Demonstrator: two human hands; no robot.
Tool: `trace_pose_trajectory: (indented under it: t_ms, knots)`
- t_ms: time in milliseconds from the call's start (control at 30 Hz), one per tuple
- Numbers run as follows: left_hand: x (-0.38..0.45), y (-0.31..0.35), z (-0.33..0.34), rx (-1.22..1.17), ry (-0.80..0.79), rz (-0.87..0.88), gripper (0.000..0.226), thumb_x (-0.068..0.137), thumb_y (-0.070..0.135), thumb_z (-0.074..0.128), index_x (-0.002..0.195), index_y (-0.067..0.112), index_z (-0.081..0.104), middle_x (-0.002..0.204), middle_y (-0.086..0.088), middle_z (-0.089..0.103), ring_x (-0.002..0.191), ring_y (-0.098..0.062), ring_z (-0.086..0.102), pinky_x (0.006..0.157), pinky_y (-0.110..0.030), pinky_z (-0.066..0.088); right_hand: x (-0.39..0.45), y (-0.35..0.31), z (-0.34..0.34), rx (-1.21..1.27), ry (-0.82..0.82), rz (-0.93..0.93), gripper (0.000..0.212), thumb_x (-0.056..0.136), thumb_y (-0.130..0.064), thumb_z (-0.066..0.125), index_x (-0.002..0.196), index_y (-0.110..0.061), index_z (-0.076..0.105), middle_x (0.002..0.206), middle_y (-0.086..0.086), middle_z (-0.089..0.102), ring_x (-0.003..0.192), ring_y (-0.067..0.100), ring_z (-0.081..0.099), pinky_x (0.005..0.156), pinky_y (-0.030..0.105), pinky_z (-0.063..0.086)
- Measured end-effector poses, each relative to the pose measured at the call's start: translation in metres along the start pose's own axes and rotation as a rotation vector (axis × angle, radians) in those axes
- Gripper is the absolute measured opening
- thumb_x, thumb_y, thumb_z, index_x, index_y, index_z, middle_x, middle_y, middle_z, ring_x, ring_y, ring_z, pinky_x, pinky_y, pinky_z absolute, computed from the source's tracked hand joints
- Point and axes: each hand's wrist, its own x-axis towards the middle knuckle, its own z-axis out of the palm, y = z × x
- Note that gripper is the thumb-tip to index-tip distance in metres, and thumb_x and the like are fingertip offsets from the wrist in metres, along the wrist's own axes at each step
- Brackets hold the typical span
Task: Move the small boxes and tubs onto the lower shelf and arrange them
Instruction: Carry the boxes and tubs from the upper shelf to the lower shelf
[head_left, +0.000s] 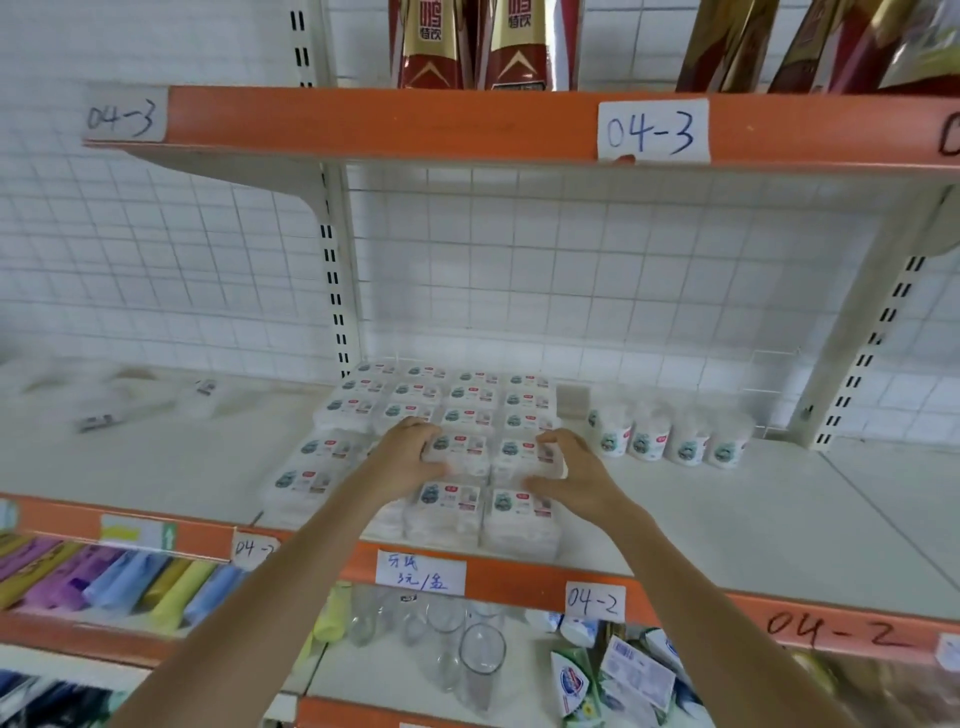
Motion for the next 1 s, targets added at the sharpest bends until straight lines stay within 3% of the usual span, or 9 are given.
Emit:
trace_pose_trajectory:
  t_ms: [100,167,333,433,533,667,867,1000]
  knots:
    - [-0.006,0.003,-0.006,-0.034,-0.009,0.0,0.052,0.083,0.025,0.067,0.128,0.015,0.043,0.124,-0.008,0.042,0.112,-0.019,0.046,0.092,-0.027,0.036,-0.008,-0.009,-0.001,-0.127,0.053,0.028,0.078,0.074,-0.038,0.073,0.137,-0.022,0.031,0.144,0.003,0.027,0.132,0.024,0.028,0.106,0.04,0.031]
    - [-0.015,0.005,-0.013,-0.051,0.054,0.02,0.059,0.085,0.029,0.065,0.136,0.012,0.039,0.133,-0.009,0.04,0.112,-0.02,0.05,0.094,-0.029,0.039,-0.019,-0.02,-0.008,-0.218,0.15,0.004,0.08,0.074,-0.044,0.071,0.139,-0.024,0.028,0.146,0.001,0.028,0.132,0.025,0.028,0.107,0.046,0.031]
    - [-0.061,0.004,-0.033,0.082,0.349,0.187,0.041,0.086,0.027,0.062,0.122,0.01,0.053,0.12,-0.008,0.052,0.101,-0.023,0.058,0.082,-0.035,0.048,-0.065,-0.043,-0.024,-0.533,0.345,-0.157,0.051,0.086,-0.047,0.054,0.127,-0.015,0.051,0.13,0.004,0.053,0.122,0.027,0.045,0.099,0.041,0.037]
    - [-0.1,-0.003,-0.029,0.289,0.386,0.265,0.029,0.078,0.021,0.07,0.103,0.007,0.064,0.1,-0.01,0.062,0.084,-0.028,0.065,0.069,-0.039,0.051,-0.101,-0.043,-0.016,-0.629,0.416,-0.199,0.052,0.084,-0.051,0.04,0.112,-0.013,0.062,0.11,0.005,0.066,0.106,0.028,0.059,0.085,0.042,0.048]
    - [-0.143,-0.014,-0.019,0.374,0.278,0.187,0.028,0.072,0.028,0.067,0.093,0.01,0.067,0.088,-0.007,0.065,0.074,-0.028,0.065,0.062,-0.037,0.052,-0.136,-0.037,0.002,-0.731,0.361,-0.195,0.048,0.081,-0.049,0.041,0.103,-0.014,0.066,0.099,0.002,0.069,0.093,0.025,0.065,0.076,0.04,0.052]
    - [-0.204,-0.023,-0.013,0.41,0.21,0.11,0.036,0.074,0.038,0.042,0.084,0.014,0.066,0.08,-0.002,0.066,0.066,-0.023,0.065,0.053,-0.028,0.051,-0.171,-0.036,0.027,-0.738,0.272,-0.196,0.036,0.072,-0.04,0.058,0.095,-0.014,0.068,0.09,0.002,0.07,0.086,0.026,0.066,0.071,0.038,0.053]
    - [-0.286,-0.032,-0.01,0.394,0.27,-0.067,0.044,0.075,0.042,0.039,0.087,0.01,0.067,0.081,-0.006,0.067,0.065,-0.026,0.066,0.051,-0.031,0.052,-0.204,-0.046,0.052,-0.675,0.117,-0.226,0.039,0.074,-0.041,0.051,0.097,-0.013,0.066,0.093,0.005,0.069,0.089,0.03,0.064,0.073,0.042,0.052]
    - [-0.341,-0.033,-0.011,0.39,0.3,-0.193,0.041,0.075,0.04,0.044,0.092,0.011,0.067,0.085,-0.005,0.067,0.073,-0.027,0.066,0.057,-0.035,0.053,-0.22,-0.061,0.074,-0.634,0.062,-0.313,0.038,0.07,-0.039,0.057,0.097,-0.015,0.068,0.093,0.004,0.07,0.088,0.028,0.066,0.073,0.043,0.053]
